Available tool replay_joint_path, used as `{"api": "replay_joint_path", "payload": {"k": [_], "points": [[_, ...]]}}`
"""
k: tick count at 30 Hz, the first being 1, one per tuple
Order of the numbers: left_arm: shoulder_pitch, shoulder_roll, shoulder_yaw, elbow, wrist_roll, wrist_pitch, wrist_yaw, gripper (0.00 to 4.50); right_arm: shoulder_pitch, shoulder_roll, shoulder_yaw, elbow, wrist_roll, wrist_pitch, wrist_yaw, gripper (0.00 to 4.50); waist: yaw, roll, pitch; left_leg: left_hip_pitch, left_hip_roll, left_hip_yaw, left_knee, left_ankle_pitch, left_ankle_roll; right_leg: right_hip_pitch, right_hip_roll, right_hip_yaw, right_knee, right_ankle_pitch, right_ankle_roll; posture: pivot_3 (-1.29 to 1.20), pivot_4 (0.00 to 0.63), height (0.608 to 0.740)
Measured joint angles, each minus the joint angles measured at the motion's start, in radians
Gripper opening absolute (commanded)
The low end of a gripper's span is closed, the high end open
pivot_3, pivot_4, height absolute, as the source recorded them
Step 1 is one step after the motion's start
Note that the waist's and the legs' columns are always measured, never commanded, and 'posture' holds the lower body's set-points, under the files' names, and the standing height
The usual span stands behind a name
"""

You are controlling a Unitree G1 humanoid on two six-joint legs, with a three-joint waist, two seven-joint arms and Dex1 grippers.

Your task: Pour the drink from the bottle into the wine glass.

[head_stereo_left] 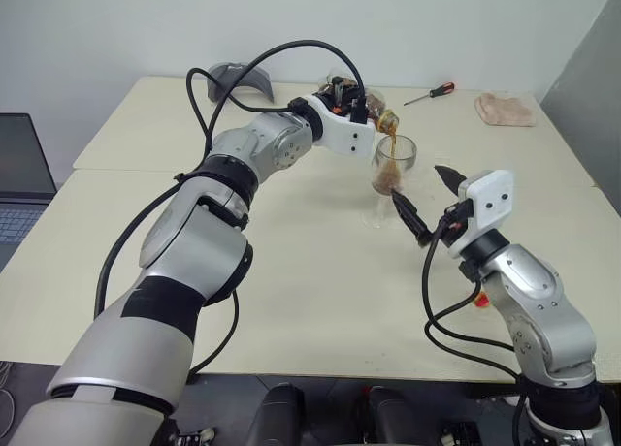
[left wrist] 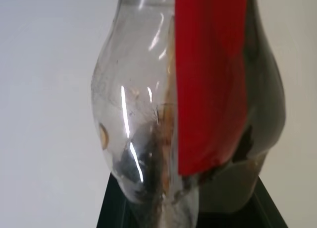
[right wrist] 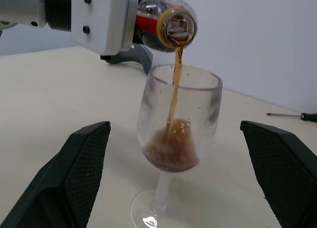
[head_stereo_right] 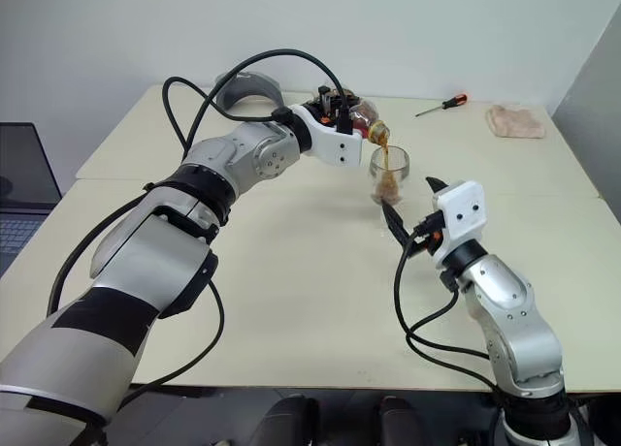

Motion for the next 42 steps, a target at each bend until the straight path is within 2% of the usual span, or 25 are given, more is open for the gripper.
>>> {"api": "replay_joint_path", "payload": {"k": [42], "points": [[-0.020, 0.004, -0.022, 0.020, 0.040, 0.002, 0.020, 0.79, 0.036, 0.036, 0.039, -0.019, -0.019, -0.002, -0.001, 4.50, 0.000, 0.000, 0.000, 0.000, 0.000, 0.000, 0.000, 0.001, -0.002, 0.000, 0.000, 0.000, 0.000, 0.000, 0.000, 0.00, 0.150, 0.740]]}}
